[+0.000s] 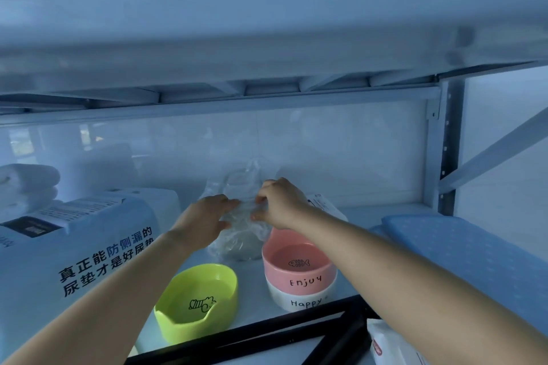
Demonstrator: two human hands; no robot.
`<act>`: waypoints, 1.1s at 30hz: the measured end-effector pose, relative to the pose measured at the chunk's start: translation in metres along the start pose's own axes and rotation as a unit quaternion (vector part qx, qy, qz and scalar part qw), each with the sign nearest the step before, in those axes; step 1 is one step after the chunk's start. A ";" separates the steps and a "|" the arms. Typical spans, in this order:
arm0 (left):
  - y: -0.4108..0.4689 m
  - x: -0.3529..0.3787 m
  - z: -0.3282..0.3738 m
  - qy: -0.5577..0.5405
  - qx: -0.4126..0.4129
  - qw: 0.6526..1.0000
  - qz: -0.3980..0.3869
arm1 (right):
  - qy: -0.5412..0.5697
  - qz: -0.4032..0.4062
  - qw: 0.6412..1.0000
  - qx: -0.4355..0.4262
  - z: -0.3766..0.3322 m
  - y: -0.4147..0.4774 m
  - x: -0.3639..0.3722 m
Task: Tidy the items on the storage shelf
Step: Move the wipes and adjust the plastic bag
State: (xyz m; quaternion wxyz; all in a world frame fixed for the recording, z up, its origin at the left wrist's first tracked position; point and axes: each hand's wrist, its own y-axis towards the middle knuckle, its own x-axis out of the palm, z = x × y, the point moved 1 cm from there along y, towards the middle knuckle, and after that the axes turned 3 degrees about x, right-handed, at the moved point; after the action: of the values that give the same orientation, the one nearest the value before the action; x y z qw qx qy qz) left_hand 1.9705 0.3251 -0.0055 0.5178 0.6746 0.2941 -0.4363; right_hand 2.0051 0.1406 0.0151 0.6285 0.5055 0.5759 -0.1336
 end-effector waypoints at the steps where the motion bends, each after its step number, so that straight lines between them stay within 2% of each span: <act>1: -0.002 0.001 0.001 0.007 0.003 1.000 -0.003 | 0.005 -0.002 1.000 -0.003 0.001 -0.001 -0.001; 4: -0.011 0.000 0.002 0.006 0.007 1.000 0.022 | 0.079 -0.011 0.997 -0.014 0.011 -0.006 -0.010; 6: -0.017 -0.006 0.001 -0.017 0.006 0.998 0.063 | 0.115 0.012 0.993 -0.008 0.026 -0.011 -0.024; 9: -0.021 -0.013 0.005 -0.052 0.001 0.995 0.085 | 0.117 0.038 0.992 0.042 0.062 -0.022 -0.041; 14: -0.018 -0.020 0.023 -0.085 -0.003 0.992 0.096 | 0.074 -0.036 0.991 0.103 0.114 -0.043 -0.042; 20: -0.010 -0.022 0.043 -0.072 -0.031 0.991 0.111 | 0.032 -0.116 0.987 0.108 0.147 -0.052 -0.026; 23: -0.012 -0.016 0.047 -0.055 -0.043 0.993 0.092 | -0.004 -0.157 0.983 0.098 0.154 -0.049 -0.017; 27: -0.016 -0.004 0.045 -0.028 -0.068 0.997 0.028 | -0.046 -0.192 0.977 0.086 0.157 -0.041 -0.008; 33: -0.020 0.002 0.044 -0.025 -0.043 0.999 -0.014 | -0.101 -0.250 0.961 0.067 0.167 -0.044 0.007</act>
State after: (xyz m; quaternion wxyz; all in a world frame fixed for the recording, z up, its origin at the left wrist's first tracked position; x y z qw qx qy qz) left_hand 1.9421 0.2885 -0.0198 0.5474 0.6366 0.3083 -0.4473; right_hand 2.0721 -0.0080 -0.0417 0.5947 0.3702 0.6074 -0.3747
